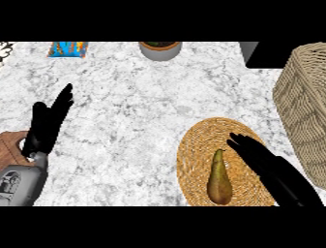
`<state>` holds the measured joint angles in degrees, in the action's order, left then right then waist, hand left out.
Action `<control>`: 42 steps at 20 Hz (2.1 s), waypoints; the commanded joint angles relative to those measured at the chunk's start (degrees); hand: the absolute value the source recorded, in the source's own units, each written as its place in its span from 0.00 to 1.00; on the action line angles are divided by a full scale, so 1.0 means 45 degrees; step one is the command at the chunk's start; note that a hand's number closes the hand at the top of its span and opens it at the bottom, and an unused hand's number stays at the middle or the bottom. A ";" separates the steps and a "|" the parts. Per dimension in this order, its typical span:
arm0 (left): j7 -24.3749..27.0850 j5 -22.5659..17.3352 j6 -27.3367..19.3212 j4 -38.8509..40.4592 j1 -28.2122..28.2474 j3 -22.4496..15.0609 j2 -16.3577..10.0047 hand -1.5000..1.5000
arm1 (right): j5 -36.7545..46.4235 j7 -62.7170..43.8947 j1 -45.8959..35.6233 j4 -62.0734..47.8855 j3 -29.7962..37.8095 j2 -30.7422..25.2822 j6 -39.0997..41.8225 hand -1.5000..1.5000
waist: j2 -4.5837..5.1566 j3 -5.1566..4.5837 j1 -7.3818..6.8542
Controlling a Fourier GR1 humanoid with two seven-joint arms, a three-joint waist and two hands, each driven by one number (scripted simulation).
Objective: Pick the pear from the placemat and place it in the basket
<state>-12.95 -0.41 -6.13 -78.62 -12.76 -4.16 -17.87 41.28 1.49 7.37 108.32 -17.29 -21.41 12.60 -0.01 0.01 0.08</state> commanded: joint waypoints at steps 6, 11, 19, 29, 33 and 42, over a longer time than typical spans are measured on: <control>0.1066 0.0517 0.0456 0.1090 0.0277 0.0541 0.0802 0.50 | 0.0994 -0.0043 -0.0071 -0.0547 -0.0431 0.1200 0.0001 0.00 | 0.0003 -0.0005 0.0025; 0.1200 0.0739 0.0842 0.0606 0.0592 0.0963 0.0658 0.50 | 0.1724 0.1152 -0.0472 -0.2640 -0.0267 0.1531 -0.0877 0.00 | 0.0000 -0.0002 -0.0009; 0.0058 0.0905 0.1301 0.0033 -0.0157 0.1297 0.0756 0.50 | 0.2458 0.0706 -0.1293 -0.4223 -0.0508 0.2558 -0.0799 0.00 | 0.0005 -0.0001 -0.0017; 0.0665 0.1053 0.1802 0.1620 -0.1164 0.2317 0.0648 0.50 | 0.2599 0.0996 -0.0683 -0.3971 -0.0400 0.2935 -0.1032 0.00 | 0.0008 -0.0004 0.0046; -0.0095 0.1573 0.1480 -0.0135 0.0019 0.1743 0.1299 0.50 | 0.2762 0.1725 -0.1467 -0.4703 0.0130 0.2616 -0.0844 1.00 | -0.0001 -0.0002 -0.0003; -0.1129 0.1570 0.1545 -0.1619 0.0444 0.1558 0.1465 0.50 | 0.4972 0.2456 -0.1428 -0.5285 -0.0614 0.2545 -0.3278 1.00 | -0.0010 0.0000 -0.0018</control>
<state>-14.68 6.46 0.81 -82.62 -10.69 3.30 -12.04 61.21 11.56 0.91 85.18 -19.89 -9.93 0.49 -0.27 -0.26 0.03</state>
